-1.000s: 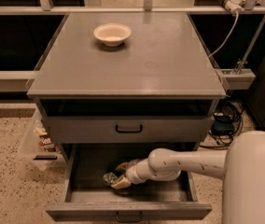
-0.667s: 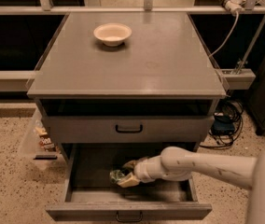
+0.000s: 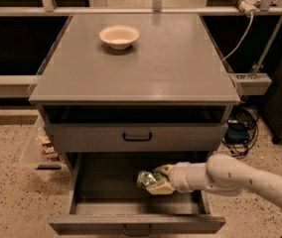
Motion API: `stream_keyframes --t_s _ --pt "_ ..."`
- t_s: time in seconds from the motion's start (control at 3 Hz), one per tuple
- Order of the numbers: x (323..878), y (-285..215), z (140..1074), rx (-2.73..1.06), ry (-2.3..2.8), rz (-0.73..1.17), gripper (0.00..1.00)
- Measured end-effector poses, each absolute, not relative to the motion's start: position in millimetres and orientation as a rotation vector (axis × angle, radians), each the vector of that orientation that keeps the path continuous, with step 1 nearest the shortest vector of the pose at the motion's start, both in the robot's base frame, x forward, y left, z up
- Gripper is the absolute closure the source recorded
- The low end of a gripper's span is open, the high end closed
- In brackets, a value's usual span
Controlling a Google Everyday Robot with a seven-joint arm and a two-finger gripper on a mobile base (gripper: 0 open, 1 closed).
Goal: Pick green can from middle drawer and place on counter
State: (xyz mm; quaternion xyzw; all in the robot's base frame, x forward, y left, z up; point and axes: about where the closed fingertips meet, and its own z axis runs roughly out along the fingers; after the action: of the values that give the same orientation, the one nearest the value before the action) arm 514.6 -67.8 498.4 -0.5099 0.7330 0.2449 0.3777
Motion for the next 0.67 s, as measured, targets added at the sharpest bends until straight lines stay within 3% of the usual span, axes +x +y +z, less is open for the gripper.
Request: stream_keyframes --t_s 0.67 --pt "508.4 -97.0 537.3 -1.275 1.867 0.588 1.0"
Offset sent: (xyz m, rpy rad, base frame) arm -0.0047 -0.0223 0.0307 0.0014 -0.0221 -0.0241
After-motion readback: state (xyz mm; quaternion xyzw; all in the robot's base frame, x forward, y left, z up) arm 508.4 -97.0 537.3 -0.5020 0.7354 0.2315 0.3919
